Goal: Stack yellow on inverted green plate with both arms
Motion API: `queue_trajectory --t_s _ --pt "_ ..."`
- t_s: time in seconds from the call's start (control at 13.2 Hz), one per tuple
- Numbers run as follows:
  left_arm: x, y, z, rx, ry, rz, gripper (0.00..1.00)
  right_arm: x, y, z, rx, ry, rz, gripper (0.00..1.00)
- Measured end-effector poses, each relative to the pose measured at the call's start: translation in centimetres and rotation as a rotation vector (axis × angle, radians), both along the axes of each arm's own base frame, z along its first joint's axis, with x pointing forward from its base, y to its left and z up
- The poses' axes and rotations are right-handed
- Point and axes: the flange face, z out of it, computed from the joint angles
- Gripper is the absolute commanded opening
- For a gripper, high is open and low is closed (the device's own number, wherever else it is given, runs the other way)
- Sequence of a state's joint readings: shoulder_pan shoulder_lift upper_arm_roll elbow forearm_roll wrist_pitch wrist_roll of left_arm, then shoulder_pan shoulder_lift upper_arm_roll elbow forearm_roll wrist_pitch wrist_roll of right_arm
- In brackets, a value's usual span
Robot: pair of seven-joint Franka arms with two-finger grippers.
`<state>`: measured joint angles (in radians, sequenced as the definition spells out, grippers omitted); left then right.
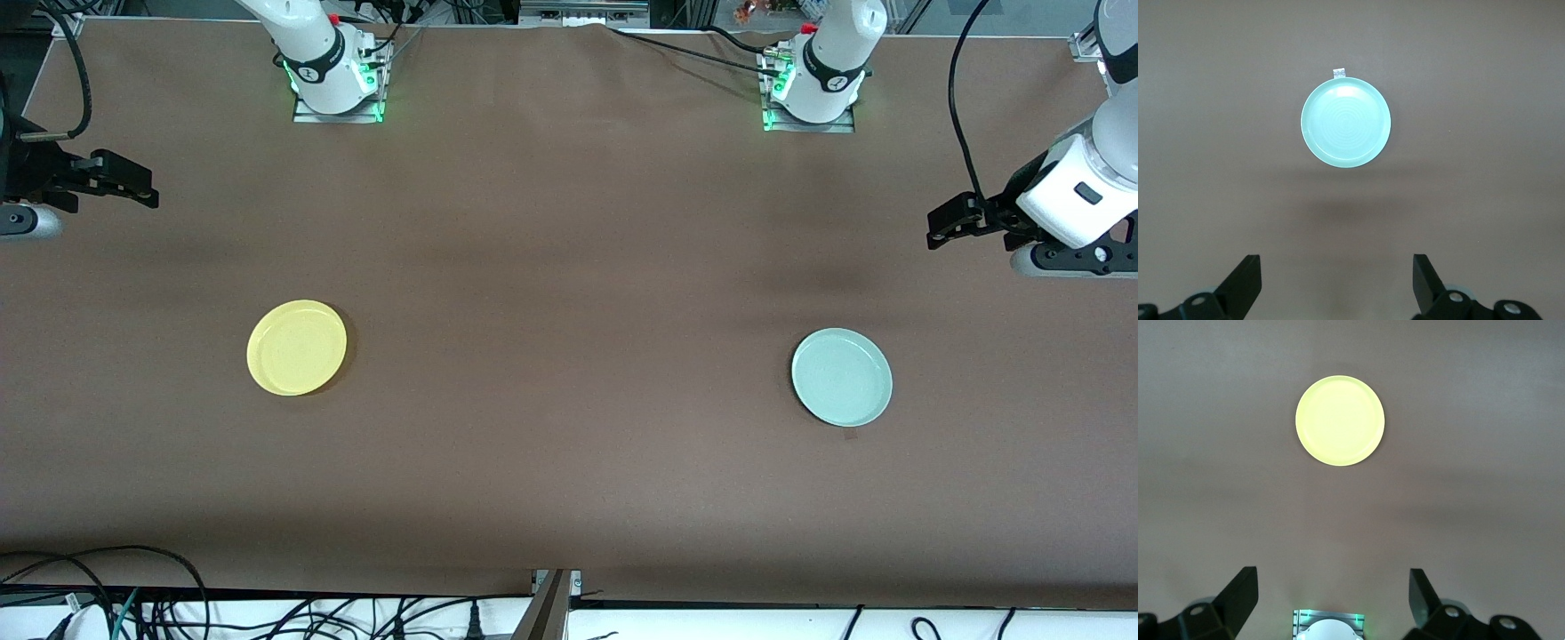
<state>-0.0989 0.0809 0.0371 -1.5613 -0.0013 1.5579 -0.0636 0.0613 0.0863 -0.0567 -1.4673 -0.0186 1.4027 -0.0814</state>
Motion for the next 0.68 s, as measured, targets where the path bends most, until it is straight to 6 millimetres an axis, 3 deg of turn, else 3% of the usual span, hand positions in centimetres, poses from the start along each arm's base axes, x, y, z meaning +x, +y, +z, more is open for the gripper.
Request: queue_trajectory --t_s 0.68 --pt "0.41 0.17 0.40 0.001 -0.013 0.013 1.00 0.04 0.18 -0.11 0.000 0.002 0.003 1.00"
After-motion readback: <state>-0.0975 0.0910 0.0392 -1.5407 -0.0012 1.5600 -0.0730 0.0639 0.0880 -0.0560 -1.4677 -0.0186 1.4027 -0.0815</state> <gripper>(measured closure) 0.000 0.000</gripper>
